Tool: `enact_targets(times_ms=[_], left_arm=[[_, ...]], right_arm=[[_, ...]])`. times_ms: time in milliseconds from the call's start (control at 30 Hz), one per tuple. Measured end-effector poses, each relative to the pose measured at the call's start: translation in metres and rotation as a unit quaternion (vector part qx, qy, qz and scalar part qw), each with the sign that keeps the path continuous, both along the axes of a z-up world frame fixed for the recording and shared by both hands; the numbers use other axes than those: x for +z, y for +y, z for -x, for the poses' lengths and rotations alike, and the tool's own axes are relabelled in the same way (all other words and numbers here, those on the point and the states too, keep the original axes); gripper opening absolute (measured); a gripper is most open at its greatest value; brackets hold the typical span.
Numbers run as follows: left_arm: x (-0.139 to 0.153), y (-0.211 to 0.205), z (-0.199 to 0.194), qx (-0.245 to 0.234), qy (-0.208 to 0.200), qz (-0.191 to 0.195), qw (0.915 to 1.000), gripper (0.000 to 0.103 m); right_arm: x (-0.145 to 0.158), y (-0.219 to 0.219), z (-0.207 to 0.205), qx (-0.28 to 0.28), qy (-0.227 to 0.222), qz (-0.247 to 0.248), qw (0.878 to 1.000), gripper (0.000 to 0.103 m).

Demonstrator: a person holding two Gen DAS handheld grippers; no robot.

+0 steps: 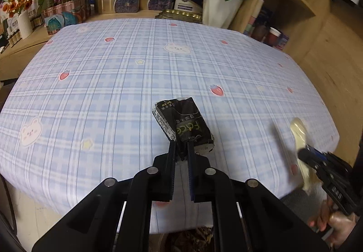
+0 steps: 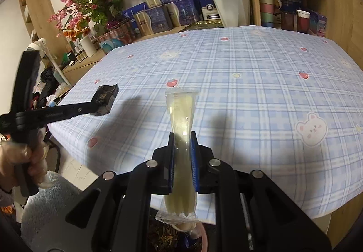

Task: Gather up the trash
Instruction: 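Carry the tissue pack and wrapped spoon over the brown bin with both tools, then open the left tool to drop the tissue pack while the right tool holds the spoon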

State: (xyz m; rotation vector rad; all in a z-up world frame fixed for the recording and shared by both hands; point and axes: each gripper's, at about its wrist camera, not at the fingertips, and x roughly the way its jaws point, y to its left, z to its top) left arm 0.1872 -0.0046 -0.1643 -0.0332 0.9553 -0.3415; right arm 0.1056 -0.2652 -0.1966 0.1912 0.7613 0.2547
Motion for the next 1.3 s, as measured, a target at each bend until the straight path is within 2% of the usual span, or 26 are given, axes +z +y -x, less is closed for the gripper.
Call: enact_targets(times_ms=[233,533,700,800,967,1100,1133,1200,1233,1267,1300], left_arm=[[0.007,-0.002,0.068,-0.057,-0.014,0.013,0.9982,0.01],[-0.02,-0.024,0.137,-0.144,0.012,0.008,0.9895,0.01],[-0.05,-0.043,0.163,-0.183,0.051,-0.011,0.9816,0.01],[-0.07,-0.05,0.165,-0.192,0.084,-0.017,0.9776,0.01],[-0.098,-0.059,0.168,-0.215,0.14,-0.026,0.9663,0.01],[-0.112,-0.065,0.17,-0.231,0.165,-0.034,0.9583,0.012],[-0.116,-0.066,0.17,-0.235,0.171,-0.037,0.9561,0.013],[-0.121,-0.069,0.172,-0.248,0.185,-0.044,0.9501,0.024],[-0.121,-0.069,0.174,-0.25,0.185,-0.048,0.9493,0.042],[-0.121,-0.07,0.175,-0.249,0.179,-0.051,0.9504,0.054],[-0.118,-0.069,0.176,-0.246,0.173,-0.048,0.9524,0.056]], right_arm=[[0.003,0.006,0.022,0.002,-0.002,0.006,1.0,0.016],[0.01,0.012,0.049,0.003,-0.021,0.011,1.0,0.016],[0.007,0.013,0.061,0.001,-0.022,0.01,1.0,0.016],[0.004,0.011,0.067,0.0,-0.02,0.011,1.0,0.016],[0.003,0.009,0.073,-0.003,-0.021,0.017,1.0,0.016],[0.001,0.009,0.076,-0.005,-0.019,0.017,1.0,0.016],[0.001,0.009,0.076,-0.005,-0.018,0.017,1.0,0.016],[0.0,0.011,0.078,-0.003,-0.017,0.019,1.0,0.016],[-0.001,0.012,0.078,-0.002,-0.016,0.02,1.0,0.016],[-0.001,0.013,0.078,-0.001,-0.016,0.02,1.0,0.016],[-0.002,0.014,0.079,0.0,-0.016,0.022,1.0,0.016]])
